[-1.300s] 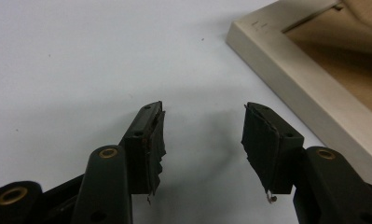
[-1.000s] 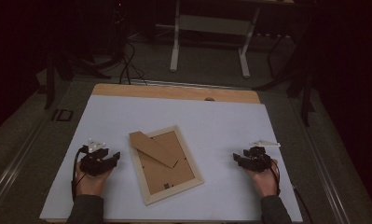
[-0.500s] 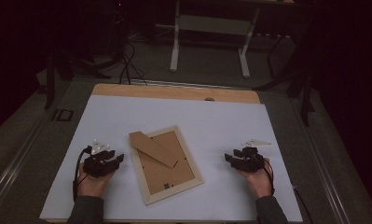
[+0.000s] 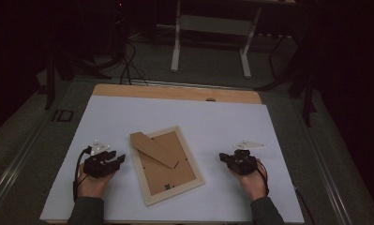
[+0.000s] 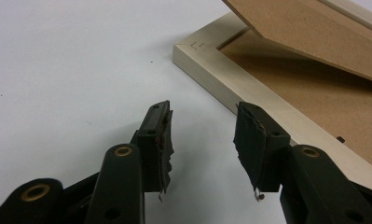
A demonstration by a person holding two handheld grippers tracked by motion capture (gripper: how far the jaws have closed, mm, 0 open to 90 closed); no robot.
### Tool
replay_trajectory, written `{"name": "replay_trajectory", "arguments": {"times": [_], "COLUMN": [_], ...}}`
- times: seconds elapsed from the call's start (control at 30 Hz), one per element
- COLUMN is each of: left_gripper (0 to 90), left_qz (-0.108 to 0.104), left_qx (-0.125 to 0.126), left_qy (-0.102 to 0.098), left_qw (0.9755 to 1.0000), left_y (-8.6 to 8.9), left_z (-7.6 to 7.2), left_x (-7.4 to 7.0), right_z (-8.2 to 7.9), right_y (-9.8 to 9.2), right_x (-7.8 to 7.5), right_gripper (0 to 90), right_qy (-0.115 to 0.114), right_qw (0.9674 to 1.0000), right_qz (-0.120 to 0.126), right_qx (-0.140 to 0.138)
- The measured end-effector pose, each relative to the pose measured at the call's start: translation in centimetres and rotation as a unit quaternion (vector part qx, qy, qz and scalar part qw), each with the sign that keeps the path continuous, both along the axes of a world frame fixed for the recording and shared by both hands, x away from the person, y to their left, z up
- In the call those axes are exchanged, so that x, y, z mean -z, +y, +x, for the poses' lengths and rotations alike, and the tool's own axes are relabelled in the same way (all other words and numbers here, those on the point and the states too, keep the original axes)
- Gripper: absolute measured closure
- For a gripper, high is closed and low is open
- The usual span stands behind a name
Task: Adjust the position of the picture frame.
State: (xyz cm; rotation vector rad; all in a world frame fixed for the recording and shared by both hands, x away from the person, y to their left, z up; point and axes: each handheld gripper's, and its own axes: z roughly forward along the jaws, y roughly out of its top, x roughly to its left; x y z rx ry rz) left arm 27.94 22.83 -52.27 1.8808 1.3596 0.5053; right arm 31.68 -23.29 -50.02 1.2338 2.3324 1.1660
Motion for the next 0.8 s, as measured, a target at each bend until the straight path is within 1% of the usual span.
{"name": "replay_trajectory", "arguments": {"times": [0.07, 0.13, 0.23, 0.43, 0.5, 0.67, 0.7, 0.8], "left_gripper": [55.6, 55.5, 55.1, 54.5, 53.8, 53.0, 52.6, 52.2], "left_qz": [0.005, 0.002, 0.006, 0.001, 0.0, 0.003, 0.002, 0.006], "left_qx": [0.0, 0.0, 0.002, -0.006, -0.008, -0.012, -0.013, -0.015], "left_qy": [0.0, 0.0, -0.003, -0.005, -0.006, -0.007, -0.006, -0.005], "left_qw": [1.0, 1.0, 1.0, 1.0, 1.0, 0.9999, 0.9999, 0.9999], "left_y": [0.0, 0.1, 0.1, 0.4, 0.4, 0.6, 0.6, 0.6], "left_z": [0.0, 0.0, 0.1, 0.1, 0.1, 0.1, 0.1, 0.1], "left_x": [0.0, 0.0, -0.1, -0.1, -0.2, -0.2, -0.2, -0.1], "right_z": [-0.3, -0.6, -0.8, -1.2, -1.2, -1.4, -1.5, -1.6], "right_y": [0.9, 1.4, 2.1, 3.0, 3.4, 4.1, 4.5, 4.9], "right_x": [-0.2, -0.2, -0.2, -0.1, 0.0, 0.3, 0.5, 0.5], "right_gripper": [89.7, 89.7, 89.7, 89.7, 89.7, 89.7, 89.7, 89.7], "right_qy": [0.002, 0.003, 0.003, 0.008, 0.009, 0.02, 0.024, 0.027], "right_qw": [0.9998, 0.9995, 0.9991, 0.9983, 0.9978, 0.9964, 0.9955, 0.995], "right_qz": [-0.007, -0.008, -0.015, -0.013, -0.018, -0.018, -0.018, -0.016], "right_qx": [-0.019, -0.029, -0.04, -0.056, -0.063, -0.08, -0.09, -0.095]}}
